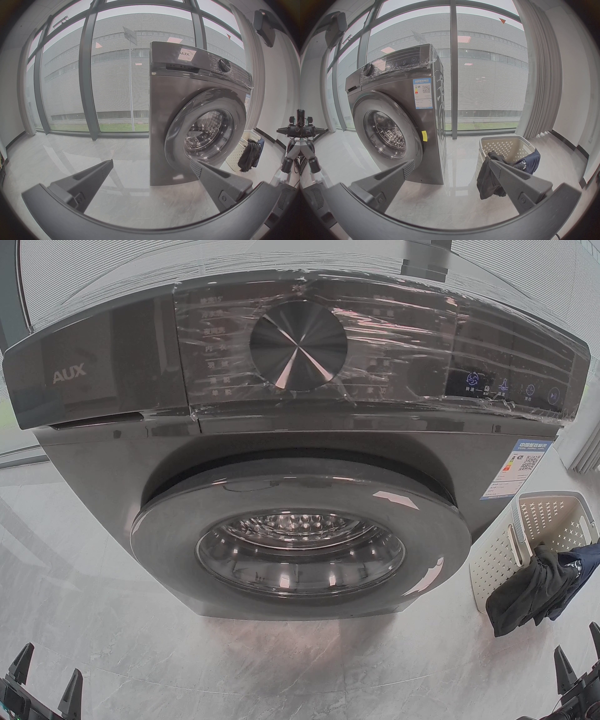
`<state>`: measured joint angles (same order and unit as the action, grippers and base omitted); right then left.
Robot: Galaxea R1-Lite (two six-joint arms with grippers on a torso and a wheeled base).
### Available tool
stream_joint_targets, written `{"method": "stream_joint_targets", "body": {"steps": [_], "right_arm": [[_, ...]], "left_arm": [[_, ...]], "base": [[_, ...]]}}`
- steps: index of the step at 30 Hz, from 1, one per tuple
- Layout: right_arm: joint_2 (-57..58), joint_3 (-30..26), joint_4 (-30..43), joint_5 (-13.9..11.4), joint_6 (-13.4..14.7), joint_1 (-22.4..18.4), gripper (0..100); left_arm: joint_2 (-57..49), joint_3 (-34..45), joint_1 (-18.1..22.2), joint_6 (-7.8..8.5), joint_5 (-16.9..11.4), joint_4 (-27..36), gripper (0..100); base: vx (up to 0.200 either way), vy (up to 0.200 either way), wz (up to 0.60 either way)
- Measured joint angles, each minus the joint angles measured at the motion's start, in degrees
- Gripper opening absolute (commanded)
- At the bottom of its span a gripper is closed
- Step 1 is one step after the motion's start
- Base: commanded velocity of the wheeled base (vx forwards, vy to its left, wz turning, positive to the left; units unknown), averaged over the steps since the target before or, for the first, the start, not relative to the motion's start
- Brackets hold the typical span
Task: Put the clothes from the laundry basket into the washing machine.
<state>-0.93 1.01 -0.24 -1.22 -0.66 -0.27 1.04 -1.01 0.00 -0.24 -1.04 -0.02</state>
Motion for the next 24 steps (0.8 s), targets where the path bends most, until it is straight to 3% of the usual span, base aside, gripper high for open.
{"method": "stream_joint_targets", "body": {"steps": [4, 24], "right_arm": [[0.0, 0.0, 0.0, -0.06, 0.0, 0.0, 100], [0.0, 0.0, 0.06, 0.07, -0.05, -0.06, 100]], "left_arm": [[0.0, 0.0, -0.02, 0.0, 0.04, -0.02, 100], [-0.02, 0.0, 0.0, 0.29, 0.17, 0.02, 100]], "base": [[-0.05, -0.2, 0.0], [0.0, 0.0, 0.0]]}}
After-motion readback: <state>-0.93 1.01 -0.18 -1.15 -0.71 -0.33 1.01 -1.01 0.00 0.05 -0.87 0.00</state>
